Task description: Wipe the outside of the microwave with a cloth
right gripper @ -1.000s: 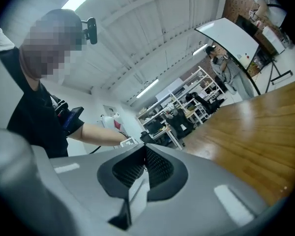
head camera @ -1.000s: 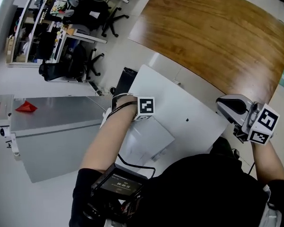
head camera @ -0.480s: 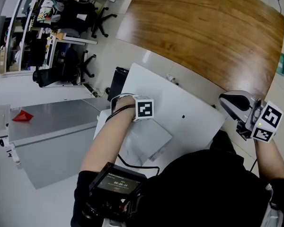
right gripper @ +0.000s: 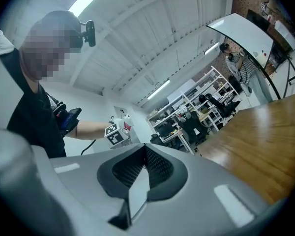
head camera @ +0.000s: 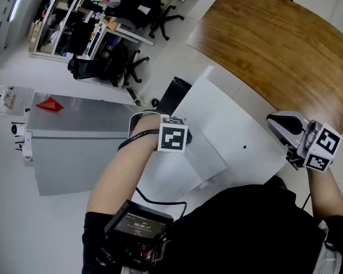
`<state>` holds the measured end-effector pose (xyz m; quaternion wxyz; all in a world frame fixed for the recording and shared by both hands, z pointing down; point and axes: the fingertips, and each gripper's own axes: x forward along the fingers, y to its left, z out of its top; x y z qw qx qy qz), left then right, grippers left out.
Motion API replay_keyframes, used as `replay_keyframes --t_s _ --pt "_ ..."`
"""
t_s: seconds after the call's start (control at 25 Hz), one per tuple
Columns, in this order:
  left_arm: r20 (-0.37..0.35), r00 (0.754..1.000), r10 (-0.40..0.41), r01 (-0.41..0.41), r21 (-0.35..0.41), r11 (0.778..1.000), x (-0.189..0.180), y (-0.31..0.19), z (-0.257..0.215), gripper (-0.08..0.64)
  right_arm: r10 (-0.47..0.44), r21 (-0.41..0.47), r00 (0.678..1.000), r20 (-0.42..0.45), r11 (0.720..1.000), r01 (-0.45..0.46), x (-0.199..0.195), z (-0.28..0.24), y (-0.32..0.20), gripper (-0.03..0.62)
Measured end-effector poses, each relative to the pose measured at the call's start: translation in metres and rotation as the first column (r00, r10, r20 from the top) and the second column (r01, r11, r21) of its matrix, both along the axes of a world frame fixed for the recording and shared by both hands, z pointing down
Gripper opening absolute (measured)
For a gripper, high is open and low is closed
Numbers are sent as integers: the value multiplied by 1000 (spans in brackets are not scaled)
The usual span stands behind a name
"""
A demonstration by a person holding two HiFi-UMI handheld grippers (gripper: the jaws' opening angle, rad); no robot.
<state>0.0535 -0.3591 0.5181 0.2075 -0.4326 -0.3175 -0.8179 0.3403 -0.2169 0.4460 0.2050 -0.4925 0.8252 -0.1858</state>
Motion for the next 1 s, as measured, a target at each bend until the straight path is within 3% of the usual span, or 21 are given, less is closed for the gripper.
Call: replay_keyframes --t_s 0.12,0.28,0.44,0.6,0.8,1.0 --pt "62 998 1 2 -41 999 1 6 23 54 15 -16 1000 9 1000 -15 4 8 3 5" --pt "175 984 22 -1 -120 993 -1 27 93 52 72 -78 997 19 994 -70 24 35 23 5" --pt "277 959 57 -28 -109 994 -6 23 159 51 151 -150 988 24 978 -145 46 64 56 5" --pt "336 939 72 -36 -110 993 -9 24 188 46 203 -195 979 24 961 -194 53 75 85 5" --pt "293 956 36 2 -126 992 -2 41 173 52 195 -176 980 32 967 -187 47 67 93 5" --pt "120 991 55 -34 -167 985 19 63 42 54 134 -102 990 50 986 -129 33 32 70 5"
